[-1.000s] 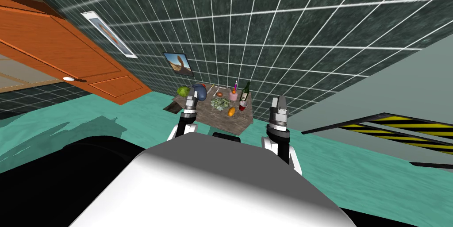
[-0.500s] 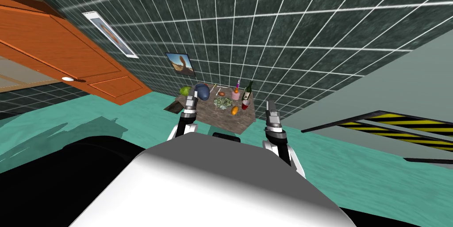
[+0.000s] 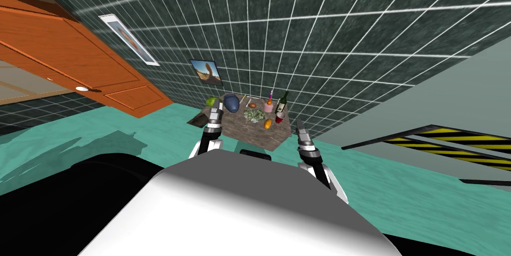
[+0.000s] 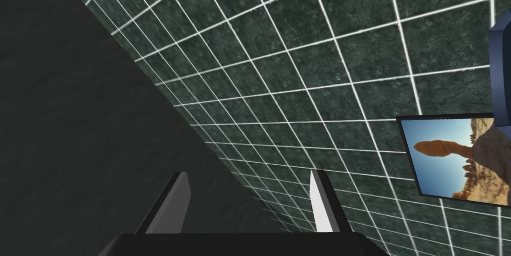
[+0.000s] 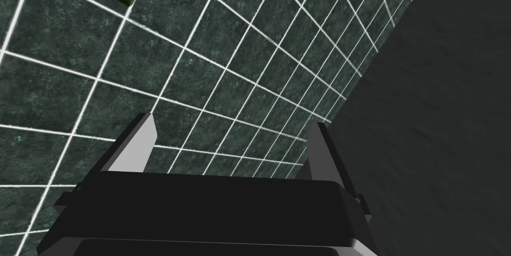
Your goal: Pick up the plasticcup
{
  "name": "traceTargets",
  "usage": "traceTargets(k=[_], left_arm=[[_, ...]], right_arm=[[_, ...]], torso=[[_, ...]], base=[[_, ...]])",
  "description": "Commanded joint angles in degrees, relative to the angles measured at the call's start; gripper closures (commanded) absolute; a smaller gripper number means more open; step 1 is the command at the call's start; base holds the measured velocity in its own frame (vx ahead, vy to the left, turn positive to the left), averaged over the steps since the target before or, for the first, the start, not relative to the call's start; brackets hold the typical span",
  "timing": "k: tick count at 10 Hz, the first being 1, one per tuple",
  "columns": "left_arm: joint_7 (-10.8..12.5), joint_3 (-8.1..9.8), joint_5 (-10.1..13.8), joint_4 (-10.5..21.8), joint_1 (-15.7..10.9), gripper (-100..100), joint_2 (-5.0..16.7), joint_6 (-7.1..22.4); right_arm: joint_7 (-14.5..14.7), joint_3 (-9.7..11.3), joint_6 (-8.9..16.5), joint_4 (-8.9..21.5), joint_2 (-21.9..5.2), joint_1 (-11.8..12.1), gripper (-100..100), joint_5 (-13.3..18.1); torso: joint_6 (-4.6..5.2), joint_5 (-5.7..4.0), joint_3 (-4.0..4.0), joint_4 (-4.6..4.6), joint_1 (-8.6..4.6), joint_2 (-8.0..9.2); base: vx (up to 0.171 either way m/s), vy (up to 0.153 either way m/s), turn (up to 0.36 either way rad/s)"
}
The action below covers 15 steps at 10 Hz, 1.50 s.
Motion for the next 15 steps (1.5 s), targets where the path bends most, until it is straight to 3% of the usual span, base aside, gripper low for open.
traceTargets(k=[1,4,5,6,8,11,13,14,15], left_arm=[[0.0,0.0,0.0,0.0,0.0,0,0.0,0.0],[0.0,0.0,0.0,0.0,0.0,0,0.0,0.0],[0.0,0.0,0.0,0.0,0.0,0,0.0,0.0],[0.0,0.0,0.0,0.0,0.0,0,0.0,0.0],[0.0,0.0,0.0,0.0,0.0,0,0.0,0.0],[0.0,0.0,0.0,0.0,0.0,0,0.0,0.0],[0.0,0.0,0.0,0.0,0.0,0,0.0,0.0],[0.0,0.01,0.0,0.0,0.0,0,0.0,0.0],[0.0,0.0,0.0,0.0,0.0,0,0.0,0.0]], right_arm=[[0.4,0.3,0.5,0.9,-2.3,-0.4,-100,-0.6],[2.3,2.3,1.2,5.2,-7.6,-0.4,-100,-3.0],[2.3,2.3,1.2,5.2,-9.2,-0.4,-100,-3.0],[3.1,3.5,1.7,7.5,-10.9,-0.4,-100,-4.5],[3.1,3.5,1.7,7.5,-12.9,-0.4,-100,-4.5],[4.8,6.3,2.8,12.2,-18.2,-0.7,-100,-7.7],[4.8,6.3,2.8,12.2,-20.7,-0.7,-100,-7.7],[5.6,7.8,3.4,14.5,-22.8,-0.9,-100,-9.4],[5.6,7.8,3.4,14.5,-24.5,-0.9,-100,-9.4]], torso=[[0.0,0.0,0.0,0.0,0.0,0.0],[0.0,0.01,-0.05,-0.01,-0.01,-0.09],[-0.01,0.02,-0.06,-0.02,0.08,-0.11],[0.0,0.02,-0.05,-0.02,0.04,-0.09],[0.01,0.03,-0.06,-0.02,0.03,-0.11],[0.01,0.01,-0.07,-0.02,-0.05,-0.13],[0.01,0.03,-0.07,-0.02,0.06,-0.13],[0.02,0.0,-0.08,-0.02,-0.1,-0.14],[-0.02,0.0,-0.09,-0.03,-0.03,-0.16]], base=[[-0.024,0.072,0.008],[-0.007,0.084,0.039],[-0.011,0.085,0.029],[0.001,0.101,0.073],[-0.003,0.055,0.014],[-0.001,0.076,0.086],[0.007,0.066,0.014],[0.008,0.072,0.093],[0.005,0.079,0.075]])
